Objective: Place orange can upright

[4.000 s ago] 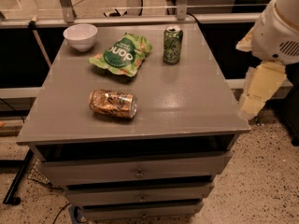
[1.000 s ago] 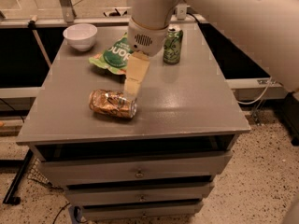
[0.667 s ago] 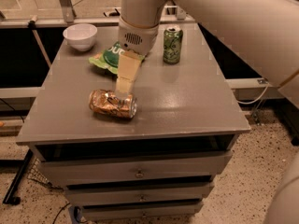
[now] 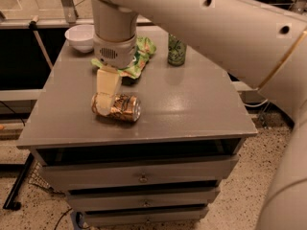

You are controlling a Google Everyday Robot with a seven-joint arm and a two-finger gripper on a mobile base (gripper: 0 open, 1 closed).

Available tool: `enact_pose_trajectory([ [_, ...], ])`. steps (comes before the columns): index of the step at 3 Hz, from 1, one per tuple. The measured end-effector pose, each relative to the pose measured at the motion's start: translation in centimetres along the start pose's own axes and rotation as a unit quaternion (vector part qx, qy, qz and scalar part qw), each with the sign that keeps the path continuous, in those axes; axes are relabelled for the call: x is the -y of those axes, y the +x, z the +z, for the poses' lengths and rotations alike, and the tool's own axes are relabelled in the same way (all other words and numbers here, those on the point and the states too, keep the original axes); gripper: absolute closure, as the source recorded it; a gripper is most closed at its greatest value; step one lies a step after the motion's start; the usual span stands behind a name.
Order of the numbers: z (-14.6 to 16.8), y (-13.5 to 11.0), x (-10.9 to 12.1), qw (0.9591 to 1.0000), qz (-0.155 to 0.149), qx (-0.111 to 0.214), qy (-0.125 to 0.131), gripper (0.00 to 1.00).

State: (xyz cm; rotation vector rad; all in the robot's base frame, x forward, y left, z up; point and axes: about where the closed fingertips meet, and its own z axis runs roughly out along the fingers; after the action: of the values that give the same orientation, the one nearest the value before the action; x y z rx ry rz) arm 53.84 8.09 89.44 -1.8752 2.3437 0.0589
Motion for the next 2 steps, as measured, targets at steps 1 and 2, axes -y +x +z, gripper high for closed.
enact_pose_trajectory([
  [1,1.9,-0.9,-1.0,0.9999,-0.001,-0.016,-0.007,0.00],
  [2,4.4,-1.9,-1.3,0.9993,-0.004,-0.034,-0.016,0.00],
])
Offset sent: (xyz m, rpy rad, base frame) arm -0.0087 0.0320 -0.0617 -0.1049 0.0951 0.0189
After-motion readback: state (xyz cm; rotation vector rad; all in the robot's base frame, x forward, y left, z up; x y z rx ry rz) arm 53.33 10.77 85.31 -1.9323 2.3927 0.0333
